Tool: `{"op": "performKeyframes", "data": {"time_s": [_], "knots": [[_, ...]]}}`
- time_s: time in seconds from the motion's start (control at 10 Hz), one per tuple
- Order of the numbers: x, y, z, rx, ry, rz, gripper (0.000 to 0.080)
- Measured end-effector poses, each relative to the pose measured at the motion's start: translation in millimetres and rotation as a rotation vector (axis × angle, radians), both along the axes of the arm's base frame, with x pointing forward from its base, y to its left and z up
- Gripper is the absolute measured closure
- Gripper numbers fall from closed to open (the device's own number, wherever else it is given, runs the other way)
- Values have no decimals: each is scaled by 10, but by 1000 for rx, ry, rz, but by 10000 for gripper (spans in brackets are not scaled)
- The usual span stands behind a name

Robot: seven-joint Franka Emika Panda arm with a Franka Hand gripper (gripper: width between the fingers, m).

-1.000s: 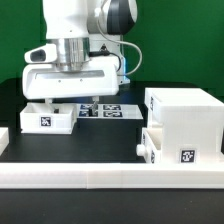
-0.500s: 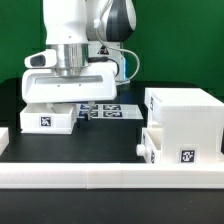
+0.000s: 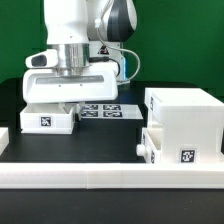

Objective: Assemble drawer

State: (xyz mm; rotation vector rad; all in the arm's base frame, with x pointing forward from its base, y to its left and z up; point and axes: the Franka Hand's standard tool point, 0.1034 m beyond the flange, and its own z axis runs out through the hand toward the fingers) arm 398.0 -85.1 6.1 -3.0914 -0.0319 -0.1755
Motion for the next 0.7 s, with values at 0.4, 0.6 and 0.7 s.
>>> {"op": "performKeyframes", "data": {"time_s": [0.4, 0.6, 0.7], "knots": [[3, 11, 0, -1, -1, 11, 758], [73, 160, 91, 7, 8, 32, 758], [146, 275, 212, 6, 8, 66, 758]]}}
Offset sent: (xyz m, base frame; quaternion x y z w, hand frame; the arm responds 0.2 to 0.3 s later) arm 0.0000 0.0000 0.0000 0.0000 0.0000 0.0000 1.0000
